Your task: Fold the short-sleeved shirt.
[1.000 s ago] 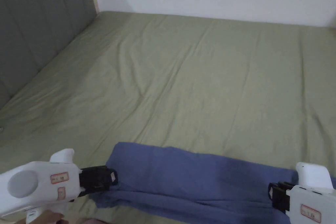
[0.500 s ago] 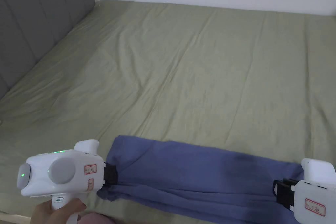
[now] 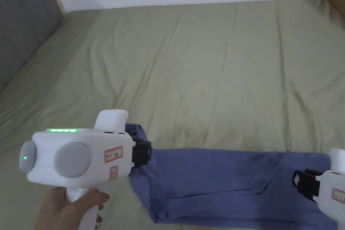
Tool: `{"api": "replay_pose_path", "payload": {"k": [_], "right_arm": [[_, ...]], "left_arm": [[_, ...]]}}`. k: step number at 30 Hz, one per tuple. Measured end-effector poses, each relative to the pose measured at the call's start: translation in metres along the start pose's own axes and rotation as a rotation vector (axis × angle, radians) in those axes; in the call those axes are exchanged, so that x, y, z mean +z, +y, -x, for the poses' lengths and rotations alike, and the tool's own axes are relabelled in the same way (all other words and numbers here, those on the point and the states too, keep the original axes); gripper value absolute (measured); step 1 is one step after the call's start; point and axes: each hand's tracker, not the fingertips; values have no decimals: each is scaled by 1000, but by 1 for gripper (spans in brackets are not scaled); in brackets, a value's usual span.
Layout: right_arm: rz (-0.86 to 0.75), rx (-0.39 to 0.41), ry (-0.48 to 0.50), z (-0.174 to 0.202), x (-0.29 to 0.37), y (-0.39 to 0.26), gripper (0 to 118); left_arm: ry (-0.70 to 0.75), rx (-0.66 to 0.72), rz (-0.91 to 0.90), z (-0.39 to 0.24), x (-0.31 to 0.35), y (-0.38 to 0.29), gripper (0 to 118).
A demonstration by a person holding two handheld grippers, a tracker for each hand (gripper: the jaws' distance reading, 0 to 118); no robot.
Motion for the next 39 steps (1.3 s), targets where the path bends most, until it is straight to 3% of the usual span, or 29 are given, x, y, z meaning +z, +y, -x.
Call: {"api": "replay_pose_path", "payload": {"k": [6, 9, 10, 11, 12, 13, 14, 18, 19, 20, 22, 24, 29, 35, 39], "right_arm": [[-12, -73, -23, -28, 11, -7, 1], [-10, -115, -63, -45, 11, -13, 1], [-6, -138, -70, -51, 12, -14, 1], [-6, -163, -70, -57, 14, -16, 1], [-13, -181, -66, -61, 16, -18, 1], [-16, -196, -63, -65, 20, -20, 1], [-20, -203, -65, -70, 22, -20, 1], [-26, -205, -84, -76, 27, -21, 1], [-30, -205, -82, -78, 28, -21, 1], [-35, -206, -80, -78, 29, -22, 1], [-39, -219, -84, -81, 29, -22, 1], [-43, -230, -75, -83, 29, -23, 1], [-45, -215, -80, -78, 31, -23, 1], [-37, -214, -78, -79, 29, -23, 1], [-30, -218, -86, -78, 31, -26, 1]], "left_arm": [[-154, -216, 146, -96, -77, -13, 8], [-279, -246, 198, -119, -119, -35, 10], [-269, -229, 235, -121, -133, -41, 23], [-270, -218, 245, -121, -144, -46, 48], [-250, -191, 266, -119, -149, -49, 85], [-220, -165, 281, -117, -149, -50, 111], [-262, -129, 247, -112, -141, -48, 111], [-306, -8, 195, -92, -106, -33, 105], [-277, 6, 142, -86, -92, -30, 91], [-266, 6, 88, -86, -74, -29, 68], [-156, -22, 91, -81, -67, -25, 0], [-61, -52, 80, -71, -68, -30, 0], [-182, 61, 196, -71, -91, -41, 0], [-262, -84, 313, -106, -138, -66, 0], [-235, -216, 351, -113, -152, -81, 0]]}}
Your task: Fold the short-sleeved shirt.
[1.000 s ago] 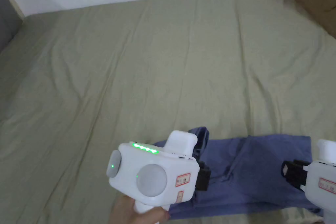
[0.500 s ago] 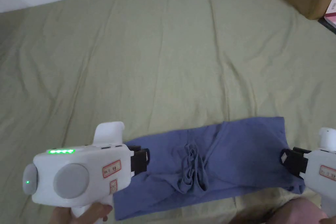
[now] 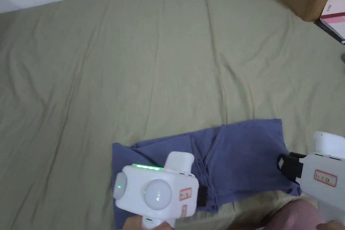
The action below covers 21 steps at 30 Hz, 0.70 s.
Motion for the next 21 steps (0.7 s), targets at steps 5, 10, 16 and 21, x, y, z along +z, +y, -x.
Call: {"api": "replay_pose_path", "payload": {"k": [5, 10, 16, 21], "right_arm": [[-10, 0, -5, 5, 10, -3, 1], [-21, 27, -6, 20, 18, -1, 1], [-24, 80, 3, 44, 18, 1, 1], [-5, 125, 22, 64, 13, -2, 1]], "left_arm": [[-65, 16, -61, -30, -5, 12, 0], [-167, 140, -149, 1, 32, 0, 2], [-193, 394, -239, 77, 90, -37, 73], [-69, 506, -283, 118, 106, -63, 77]]}}
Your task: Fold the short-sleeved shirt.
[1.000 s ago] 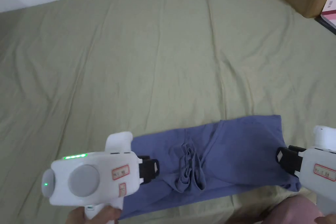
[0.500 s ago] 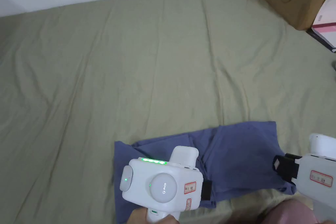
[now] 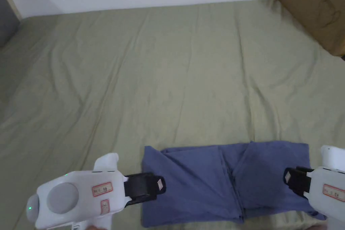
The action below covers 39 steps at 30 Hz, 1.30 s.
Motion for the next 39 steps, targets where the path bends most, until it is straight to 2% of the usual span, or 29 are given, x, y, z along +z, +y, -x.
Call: {"api": "replay_pose_path", "payload": {"k": [4, 12, 13, 14, 15, 16, 24, 27, 30, 35, 39], "right_arm": [[25, 37, 12, 13, -7, -2, 1], [51, 78, 18, 23, -12, -1, 1], [54, 79, 16, 23, -13, -1, 1], [55, 79, 16, 22, -13, -1, 1], [58, 78, 15, 23, -14, -1, 1], [61, 78, 15, 23, -15, -1, 1], [71, 93, 7, 26, -19, 2, 1], [70, 88, 19, 29, -22, 4, 1], [77, 105, 24, 36, -24, 4, 1], [83, 115, 38, 42, -25, 1, 1], [84, 106, 39, 42, -26, 0, 1]], "left_arm": [[-62, 122, 37, 26, -7, -2, 79], [-97, 131, 84, 42, -44, 0, 78], [-114, 149, 79, 43, -45, 1, 66], [-110, 147, 82, 44, -48, 2, 43], [-80, 129, 87, 46, -51, 3, 10], [-75, 123, 101, 35, -51, -2, 7], [-130, 91, 104, 47, -18, 12, 7], [-2, 2, 88, 56, 4, 15, 7], [38, 11, 82, 73, 30, 18, 7], [189, 47, 44, 110, 70, 22, 7], [207, 91, 12, 117, 90, 22, 7]]}}
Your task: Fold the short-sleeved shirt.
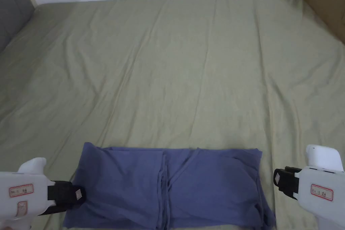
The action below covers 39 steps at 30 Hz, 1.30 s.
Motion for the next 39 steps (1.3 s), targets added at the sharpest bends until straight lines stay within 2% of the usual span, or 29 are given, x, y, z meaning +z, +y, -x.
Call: {"api": "replay_pose_path", "payload": {"k": [3, 6, 13, 17, 22, 25, 26, 27, 28, 29, 30, 34, 35, 36, 37, 39], "right_arm": [[1, -11, 3, -2, -1, -1, 1], [1, -20, 1, -8, 0, -3, 1], [-22, -98, 4, -36, 5, -3, 1], [-36, -126, -12, -55, 10, -4, 1], [-45, -174, -34, -78, 14, -8, 1], [-41, -204, -54, -92, 15, -11, 1], [-40, -217, -62, -96, 15, -12, 1], [-38, -222, -63, -99, 16, -13, 1], [-40, -228, -65, -102, 17, -14, 1], [-43, -234, -68, -104, 19, -16, 1], [-43, -238, -71, -106, 20, -17, 1], [-40, -252, -78, -110, 18, -19, 1], [-40, -254, -76, -109, 18, -19, 1], [-42, -254, -72, -108, 18, -19, 1], [-43, -253, -69, -107, 17, -19, 1], [-41, -245, -64, -103, 15, -18, 1]], "left_arm": [[-9, -1, -14, -18, 12, -1, 7], [-6, -67, -43, -49, 26, 6, 7], [-111, -270, -78, -171, 38, 8, 7], [-221, -362, -39, -237, 4, -2, 7], [-218, -505, 60, -301, -61, -32, 7], [-243, -509, 178, -320, -108, -53, 8], [-223, -532, 196, -324, -121, -59, 12], [-215, -532, 197, -325, -128, -62, 24], [-231, -530, 200, -325, -131, -65, 47], [-284, -534, 209, -322, -135, -66, 64], [-301, -525, 213, -321, -133, -65, 71], [-292, -495, 185, -311, -102, -50, 68], [-291, -475, 161, -304, -94, -45, 60], [-290, -450, 133, -298, -87, -41, 37], [-276, -431, 108, -292, -82, -34, 6], [-218, -419, 43, -282, -73, -29, 3]]}}
